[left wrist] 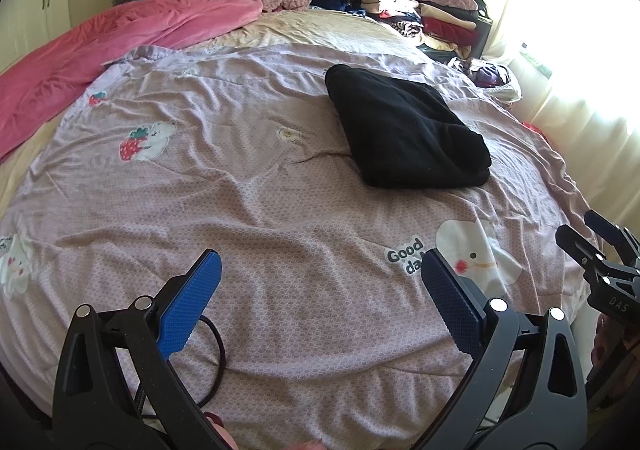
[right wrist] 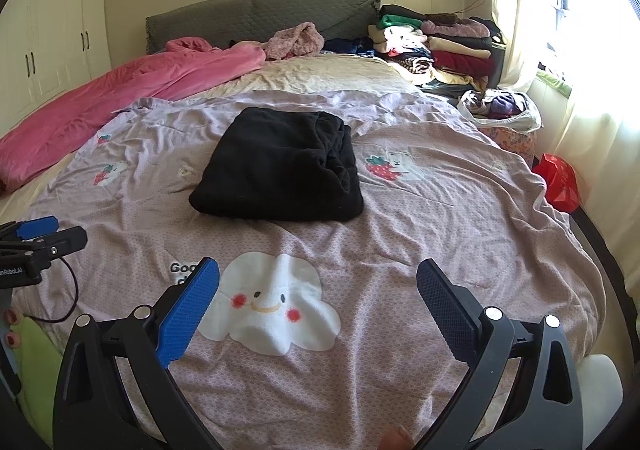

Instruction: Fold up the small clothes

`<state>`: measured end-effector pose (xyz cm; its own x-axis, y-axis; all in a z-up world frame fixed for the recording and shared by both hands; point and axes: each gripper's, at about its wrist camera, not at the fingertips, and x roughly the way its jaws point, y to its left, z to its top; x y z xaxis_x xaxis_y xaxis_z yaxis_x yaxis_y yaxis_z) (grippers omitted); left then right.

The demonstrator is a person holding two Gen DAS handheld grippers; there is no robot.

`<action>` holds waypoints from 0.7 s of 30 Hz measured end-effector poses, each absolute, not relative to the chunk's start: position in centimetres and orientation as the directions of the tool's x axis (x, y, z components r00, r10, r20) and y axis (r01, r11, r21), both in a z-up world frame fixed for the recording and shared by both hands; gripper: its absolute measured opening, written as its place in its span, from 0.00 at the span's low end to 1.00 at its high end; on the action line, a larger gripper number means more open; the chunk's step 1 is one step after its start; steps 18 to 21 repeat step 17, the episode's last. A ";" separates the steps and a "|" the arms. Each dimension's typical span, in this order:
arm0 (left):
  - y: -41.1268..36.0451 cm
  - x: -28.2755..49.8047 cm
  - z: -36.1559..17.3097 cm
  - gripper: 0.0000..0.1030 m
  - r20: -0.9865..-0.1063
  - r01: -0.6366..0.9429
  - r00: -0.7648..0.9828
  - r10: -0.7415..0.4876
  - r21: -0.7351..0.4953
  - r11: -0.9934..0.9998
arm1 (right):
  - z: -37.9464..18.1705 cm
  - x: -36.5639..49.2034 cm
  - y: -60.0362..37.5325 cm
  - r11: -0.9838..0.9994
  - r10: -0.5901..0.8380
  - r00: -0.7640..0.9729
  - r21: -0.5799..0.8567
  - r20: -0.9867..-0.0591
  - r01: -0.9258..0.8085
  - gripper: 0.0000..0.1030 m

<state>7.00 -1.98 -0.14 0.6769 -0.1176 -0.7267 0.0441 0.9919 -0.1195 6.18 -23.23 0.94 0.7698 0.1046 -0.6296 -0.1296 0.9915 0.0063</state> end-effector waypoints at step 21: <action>29.5 8.2 7.0 0.91 -0.695 -0.484 0.636 0.337 -0.020 0.875 | -4.6 -0.3 -49.8 0.716 -0.584 0.456 -0.161 -0.671 0.679 0.96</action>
